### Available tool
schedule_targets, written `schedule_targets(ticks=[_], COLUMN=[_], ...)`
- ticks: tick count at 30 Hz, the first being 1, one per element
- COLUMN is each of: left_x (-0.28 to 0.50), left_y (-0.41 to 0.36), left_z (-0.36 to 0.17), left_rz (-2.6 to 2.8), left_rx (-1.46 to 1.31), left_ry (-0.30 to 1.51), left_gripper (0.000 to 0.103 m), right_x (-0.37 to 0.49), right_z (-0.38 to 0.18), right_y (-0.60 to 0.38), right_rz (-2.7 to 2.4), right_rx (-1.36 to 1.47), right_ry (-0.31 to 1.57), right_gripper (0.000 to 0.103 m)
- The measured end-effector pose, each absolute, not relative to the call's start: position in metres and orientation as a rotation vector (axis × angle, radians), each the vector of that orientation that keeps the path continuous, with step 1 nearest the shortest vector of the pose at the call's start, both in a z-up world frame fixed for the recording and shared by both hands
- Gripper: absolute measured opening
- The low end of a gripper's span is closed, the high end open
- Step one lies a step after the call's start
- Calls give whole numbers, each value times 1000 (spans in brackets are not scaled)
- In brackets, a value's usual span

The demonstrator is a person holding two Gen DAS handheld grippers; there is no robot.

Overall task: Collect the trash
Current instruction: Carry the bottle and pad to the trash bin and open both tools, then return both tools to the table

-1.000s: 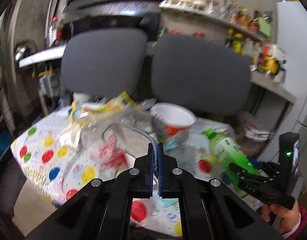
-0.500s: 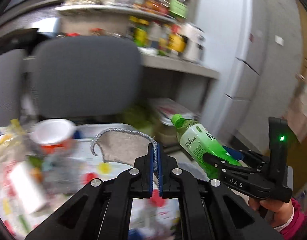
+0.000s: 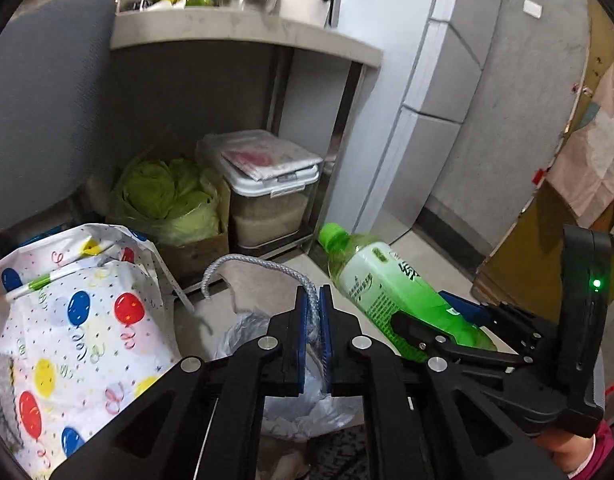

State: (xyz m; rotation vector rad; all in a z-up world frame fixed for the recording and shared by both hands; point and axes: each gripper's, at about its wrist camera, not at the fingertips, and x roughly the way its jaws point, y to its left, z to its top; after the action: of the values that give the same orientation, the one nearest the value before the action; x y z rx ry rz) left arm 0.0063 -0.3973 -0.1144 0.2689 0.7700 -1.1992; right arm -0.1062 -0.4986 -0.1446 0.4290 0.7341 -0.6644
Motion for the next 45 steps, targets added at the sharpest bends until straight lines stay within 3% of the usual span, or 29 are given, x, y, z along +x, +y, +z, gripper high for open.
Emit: schedule_targets(ticks=[1, 3, 10, 23, 37, 45], left_x=[9, 13, 17, 1, 42, 60], left_y=[-400, -404, -390, -330, -84, -2], left_z=[-117, -117, -105, -82, -98, -115], left_rz=[-1193, -1180, -1164, -1027, -351, -225], left_rx=[271, 258, 228, 279, 175, 104], left_ry=[779, 783, 757, 681, 796, 805], left_gripper=[31, 46, 55, 55, 55, 55], right_x=[-109, -114, -123, -141, -45, 24], right_z=[-145, -145, -127, -89, -98, -119], right_y=[-501, -503, -493, -450, -313, -226], right_rz=[-676, -697, -698, -665, -216, -12], right_rx=[441, 453, 413, 339, 201, 104], right_ry=[725, 702, 675, 624, 685, 771], right_gripper=[66, 72, 72, 72, 72, 72])
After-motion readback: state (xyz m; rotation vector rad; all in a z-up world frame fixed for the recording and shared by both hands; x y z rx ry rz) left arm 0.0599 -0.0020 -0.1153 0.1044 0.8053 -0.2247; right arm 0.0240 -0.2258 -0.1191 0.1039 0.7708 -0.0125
